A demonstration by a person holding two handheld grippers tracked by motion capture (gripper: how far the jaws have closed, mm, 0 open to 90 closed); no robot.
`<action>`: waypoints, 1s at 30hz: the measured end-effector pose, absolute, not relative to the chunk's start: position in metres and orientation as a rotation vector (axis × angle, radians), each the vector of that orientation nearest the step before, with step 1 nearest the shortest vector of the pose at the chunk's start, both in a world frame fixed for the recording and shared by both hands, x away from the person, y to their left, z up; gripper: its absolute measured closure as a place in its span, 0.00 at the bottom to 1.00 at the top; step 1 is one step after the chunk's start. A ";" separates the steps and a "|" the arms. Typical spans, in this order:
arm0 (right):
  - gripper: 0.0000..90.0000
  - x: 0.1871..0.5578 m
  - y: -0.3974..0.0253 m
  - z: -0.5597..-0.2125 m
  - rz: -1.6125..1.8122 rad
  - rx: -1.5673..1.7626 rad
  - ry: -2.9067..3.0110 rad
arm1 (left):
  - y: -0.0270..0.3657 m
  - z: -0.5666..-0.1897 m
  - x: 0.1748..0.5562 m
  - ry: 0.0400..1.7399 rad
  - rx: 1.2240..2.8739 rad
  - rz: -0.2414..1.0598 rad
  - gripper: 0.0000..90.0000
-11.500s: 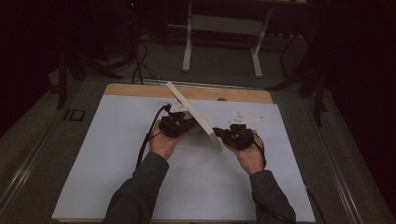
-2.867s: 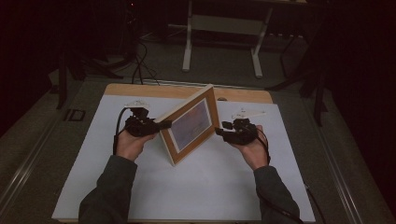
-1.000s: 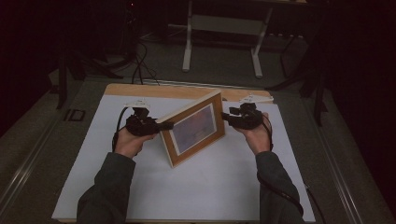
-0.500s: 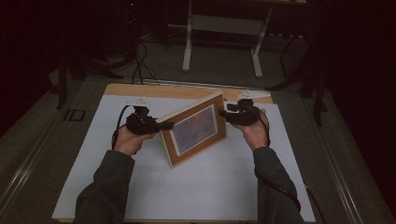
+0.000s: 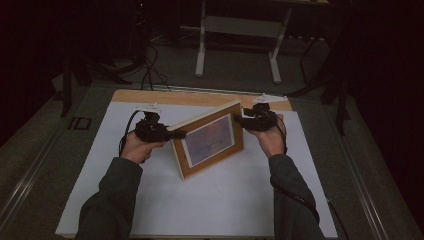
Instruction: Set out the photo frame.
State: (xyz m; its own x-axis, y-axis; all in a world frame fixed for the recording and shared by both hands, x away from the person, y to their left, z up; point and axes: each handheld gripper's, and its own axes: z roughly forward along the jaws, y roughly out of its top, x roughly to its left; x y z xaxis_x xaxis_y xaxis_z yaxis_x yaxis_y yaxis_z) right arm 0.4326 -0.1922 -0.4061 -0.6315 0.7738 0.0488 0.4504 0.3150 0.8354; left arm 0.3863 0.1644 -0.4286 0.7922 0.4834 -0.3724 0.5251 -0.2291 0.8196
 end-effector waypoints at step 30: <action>0.41 0.455 -0.191 -0.411 1.308 0.960 2.349 | 0.156 -0.426 0.359 0.890 1.879 0.175 0.63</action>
State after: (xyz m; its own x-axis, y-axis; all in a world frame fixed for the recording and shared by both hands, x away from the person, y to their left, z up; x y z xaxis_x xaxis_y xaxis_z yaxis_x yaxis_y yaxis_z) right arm 0.4548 -0.1914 -0.4115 -0.7377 0.6716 0.0694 0.4128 0.3673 0.8335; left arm 0.3595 0.1560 -0.4262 0.7178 0.6467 -0.2579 0.5005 -0.2219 0.8368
